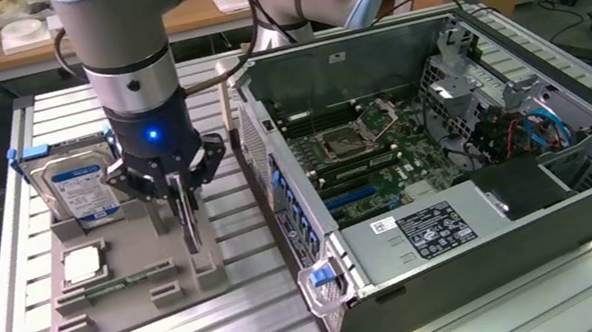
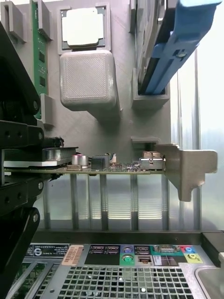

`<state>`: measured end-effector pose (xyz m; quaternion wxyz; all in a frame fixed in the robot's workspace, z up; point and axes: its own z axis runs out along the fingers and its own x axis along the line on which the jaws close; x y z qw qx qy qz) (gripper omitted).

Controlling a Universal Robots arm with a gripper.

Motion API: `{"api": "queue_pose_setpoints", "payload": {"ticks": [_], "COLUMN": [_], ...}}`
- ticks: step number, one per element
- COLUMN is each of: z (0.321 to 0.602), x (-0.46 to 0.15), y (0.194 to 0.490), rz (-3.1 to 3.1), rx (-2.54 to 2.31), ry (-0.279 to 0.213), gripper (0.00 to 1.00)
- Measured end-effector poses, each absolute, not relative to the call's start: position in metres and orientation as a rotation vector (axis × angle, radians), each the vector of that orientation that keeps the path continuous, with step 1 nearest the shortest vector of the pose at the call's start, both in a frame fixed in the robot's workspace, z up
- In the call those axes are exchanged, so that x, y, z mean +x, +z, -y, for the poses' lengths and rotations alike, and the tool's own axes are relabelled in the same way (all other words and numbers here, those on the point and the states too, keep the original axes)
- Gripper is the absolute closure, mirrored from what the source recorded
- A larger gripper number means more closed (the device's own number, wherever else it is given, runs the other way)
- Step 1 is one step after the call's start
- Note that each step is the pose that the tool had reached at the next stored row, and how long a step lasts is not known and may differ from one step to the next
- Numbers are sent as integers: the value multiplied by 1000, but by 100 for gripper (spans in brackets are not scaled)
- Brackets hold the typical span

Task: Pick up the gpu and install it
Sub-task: 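Pick up the gpu and move the gpu toward the slot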

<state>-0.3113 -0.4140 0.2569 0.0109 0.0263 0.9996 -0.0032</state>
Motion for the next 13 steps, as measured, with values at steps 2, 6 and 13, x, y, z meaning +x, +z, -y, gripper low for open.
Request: {"api": "queue_pose_setpoints", "payload": {"ticks": [2, 6, 13], "z": [414, 414, 414], "x": [-311, -311, -311], "y": [260, 265, 276], "rz": [-3119, -3119, -3119], "rx": [82, 82, 82], "ry": [-8, -4, 3], "gripper": [72, 72, 72]}}
